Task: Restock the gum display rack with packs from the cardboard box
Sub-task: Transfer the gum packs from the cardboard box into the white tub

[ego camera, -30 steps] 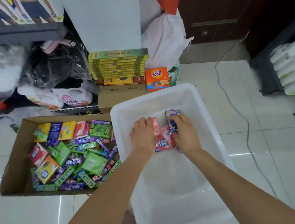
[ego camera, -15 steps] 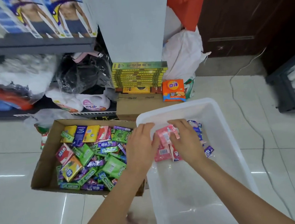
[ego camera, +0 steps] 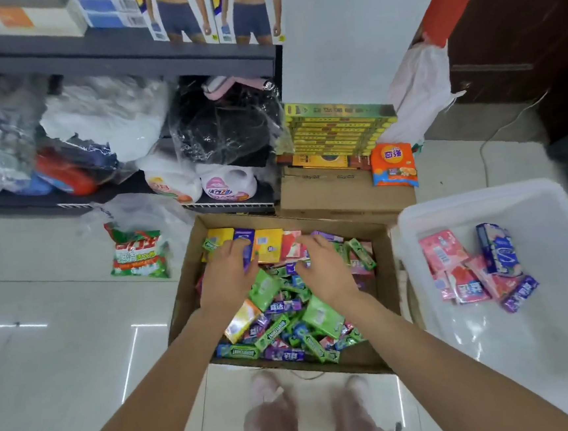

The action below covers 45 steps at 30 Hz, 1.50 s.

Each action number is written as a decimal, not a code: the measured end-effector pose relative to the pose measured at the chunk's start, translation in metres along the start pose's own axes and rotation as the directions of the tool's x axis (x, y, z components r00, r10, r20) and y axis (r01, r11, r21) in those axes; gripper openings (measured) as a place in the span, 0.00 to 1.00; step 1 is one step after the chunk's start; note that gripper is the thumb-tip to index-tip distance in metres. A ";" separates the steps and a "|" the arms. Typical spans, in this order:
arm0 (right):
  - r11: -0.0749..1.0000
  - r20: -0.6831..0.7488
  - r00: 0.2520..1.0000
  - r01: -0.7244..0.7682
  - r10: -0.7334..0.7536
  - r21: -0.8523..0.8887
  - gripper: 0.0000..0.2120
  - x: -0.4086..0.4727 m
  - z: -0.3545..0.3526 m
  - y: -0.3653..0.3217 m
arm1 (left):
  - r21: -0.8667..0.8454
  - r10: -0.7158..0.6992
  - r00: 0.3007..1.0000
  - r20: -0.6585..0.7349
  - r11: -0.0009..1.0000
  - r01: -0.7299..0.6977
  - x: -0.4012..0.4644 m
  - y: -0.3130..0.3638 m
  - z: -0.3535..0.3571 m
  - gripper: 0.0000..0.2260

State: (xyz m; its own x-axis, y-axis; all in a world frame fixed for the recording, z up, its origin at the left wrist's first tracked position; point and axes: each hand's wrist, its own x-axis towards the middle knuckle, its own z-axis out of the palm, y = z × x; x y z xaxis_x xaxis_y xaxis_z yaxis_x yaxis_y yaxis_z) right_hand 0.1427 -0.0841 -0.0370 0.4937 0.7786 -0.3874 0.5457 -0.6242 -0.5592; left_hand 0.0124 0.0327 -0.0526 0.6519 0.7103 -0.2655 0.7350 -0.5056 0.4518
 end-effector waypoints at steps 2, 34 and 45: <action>0.996 0.038 0.995 -0.090 0.089 0.015 0.25 0.014 0.021 0.001 | 0.034 0.050 0.995 0.087 0.998 -0.053 0.010 -0.018 0.008 0.19; 0.883 0.001 0.896 -0.438 0.444 0.170 0.15 0.083 0.080 0.003 | 0.274 0.220 0.967 0.128 0.929 -0.248 0.037 -0.068 0.049 0.27; 0.729 0.093 0.874 -0.453 0.478 0.513 0.05 0.078 0.082 0.000 | 0.125 0.161 0.981 0.113 0.977 -0.174 0.031 -0.077 0.045 0.26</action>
State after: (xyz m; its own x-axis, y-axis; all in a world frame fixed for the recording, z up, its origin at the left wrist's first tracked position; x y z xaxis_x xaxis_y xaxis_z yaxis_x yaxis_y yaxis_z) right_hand 0.1263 -0.0182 -0.1275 0.6293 0.3878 -0.6735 -0.1734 -0.7747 -0.6081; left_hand -0.0154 0.0714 -0.1343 0.7783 0.5599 -0.2842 0.6276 -0.6790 0.3809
